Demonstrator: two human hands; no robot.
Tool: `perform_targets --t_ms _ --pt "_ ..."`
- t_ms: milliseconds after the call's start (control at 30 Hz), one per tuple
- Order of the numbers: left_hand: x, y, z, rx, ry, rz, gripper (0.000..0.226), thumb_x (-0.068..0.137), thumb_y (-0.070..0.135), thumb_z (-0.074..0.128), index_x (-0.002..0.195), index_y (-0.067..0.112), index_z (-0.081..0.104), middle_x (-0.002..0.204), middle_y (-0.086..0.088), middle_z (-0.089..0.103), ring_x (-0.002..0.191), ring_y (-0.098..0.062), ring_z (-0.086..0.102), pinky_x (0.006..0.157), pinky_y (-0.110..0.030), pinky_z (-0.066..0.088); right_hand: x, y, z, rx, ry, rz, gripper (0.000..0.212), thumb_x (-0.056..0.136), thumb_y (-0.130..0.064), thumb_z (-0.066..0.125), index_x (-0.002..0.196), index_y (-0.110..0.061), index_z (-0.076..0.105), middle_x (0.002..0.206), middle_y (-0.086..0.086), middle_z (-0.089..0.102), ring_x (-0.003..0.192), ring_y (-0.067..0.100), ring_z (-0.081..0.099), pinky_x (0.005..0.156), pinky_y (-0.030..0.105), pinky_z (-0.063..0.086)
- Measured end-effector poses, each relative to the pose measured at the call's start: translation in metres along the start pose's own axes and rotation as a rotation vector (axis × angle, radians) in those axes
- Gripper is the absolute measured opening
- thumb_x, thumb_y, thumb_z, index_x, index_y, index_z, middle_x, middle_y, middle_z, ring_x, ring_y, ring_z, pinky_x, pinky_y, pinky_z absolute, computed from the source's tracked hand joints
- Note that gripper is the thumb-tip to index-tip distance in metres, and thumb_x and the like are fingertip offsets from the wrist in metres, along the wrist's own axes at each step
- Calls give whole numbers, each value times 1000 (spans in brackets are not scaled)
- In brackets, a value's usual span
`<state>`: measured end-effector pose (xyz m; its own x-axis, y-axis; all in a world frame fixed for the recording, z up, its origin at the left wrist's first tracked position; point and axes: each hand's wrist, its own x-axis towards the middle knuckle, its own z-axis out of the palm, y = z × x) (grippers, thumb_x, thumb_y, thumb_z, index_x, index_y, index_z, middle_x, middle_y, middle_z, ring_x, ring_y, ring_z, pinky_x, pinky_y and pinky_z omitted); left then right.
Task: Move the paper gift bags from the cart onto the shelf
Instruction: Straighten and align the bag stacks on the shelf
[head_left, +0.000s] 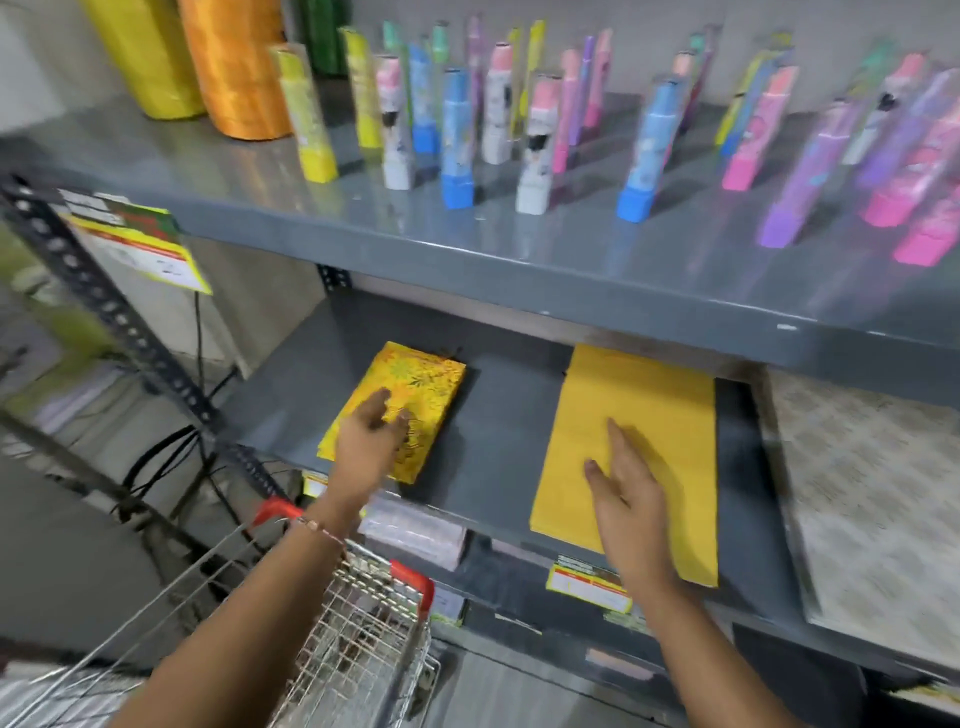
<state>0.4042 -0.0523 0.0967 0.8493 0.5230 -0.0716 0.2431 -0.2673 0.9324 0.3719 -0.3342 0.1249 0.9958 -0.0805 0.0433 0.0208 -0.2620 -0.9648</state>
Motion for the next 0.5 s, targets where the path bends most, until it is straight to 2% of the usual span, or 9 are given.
perform_targets --t_ms 33,100,133,233,300,333,367,433,500 --pt "15 -7 -20 36 66 1 36 82 22 69 116 10 67 109 -1 67 104 -13 60 82 -24 43 4 -7 25 95 -76 65 52 93 -6 57 143 -12 43 146 -9 40 135 2 37 100 1 32" --pt "44 -23 -50 99 91 -33 23 77 22 69 96 10 70 85 -6 65 85 -14 57 72 -29 43 16 -8 78 217 -179 204 51 92 -2 57 141 -3 43 146 5 46 135 16 44 102 14 39" --pt "52 -26 -56 141 57 -53 21 78 20 68 95 8 70 82 -7 61 81 -14 54 70 -31 44 22 -7 97 246 -212 255 51 93 -2 56 141 -2 42 147 9 45 135 20 45 101 20 41" --pt "79 -39 -63 277 -64 -67 23 82 18 68 103 9 68 88 -6 58 85 -14 52 78 -35 48 36 -1 147 250 -276 348 56 93 -5 57 144 -1 35 149 8 41 136 20 42 101 21 39" --pt "91 -44 -64 302 -121 -60 7 86 16 66 89 10 66 81 -6 55 82 -14 52 73 -31 43 43 8 169 232 -305 377 58 92 -1 57 144 3 33 144 6 42 132 17 40 105 24 32" --pt "96 -47 -63 294 -131 -54 6 87 16 65 86 11 66 80 -6 56 82 -13 52 72 -31 42 46 13 178 216 -315 374 58 91 -1 58 144 3 35 144 6 43 130 15 41 107 26 31" --pt "100 -47 -63 285 -134 -52 8 88 16 64 88 9 68 83 -5 59 84 -12 54 75 -31 44 47 19 186 206 -318 372 57 91 -2 59 143 2 36 147 9 43 130 16 42 111 30 32" --pt "105 -47 -60 264 -151 -57 21 89 15 64 106 6 71 94 -4 65 89 -11 58 85 -31 49 46 26 195 193 -343 354 52 90 -2 57 140 -4 44 143 11 51 129 20 49 112 39 37" --pt "106 -49 -55 240 -183 -60 28 88 9 64 116 6 69 100 -4 66 77 0 62 79 -22 52 44 26 199 186 -361 319 47 89 -3 55 134 -16 52 130 2 62 119 19 58 106 43 44"
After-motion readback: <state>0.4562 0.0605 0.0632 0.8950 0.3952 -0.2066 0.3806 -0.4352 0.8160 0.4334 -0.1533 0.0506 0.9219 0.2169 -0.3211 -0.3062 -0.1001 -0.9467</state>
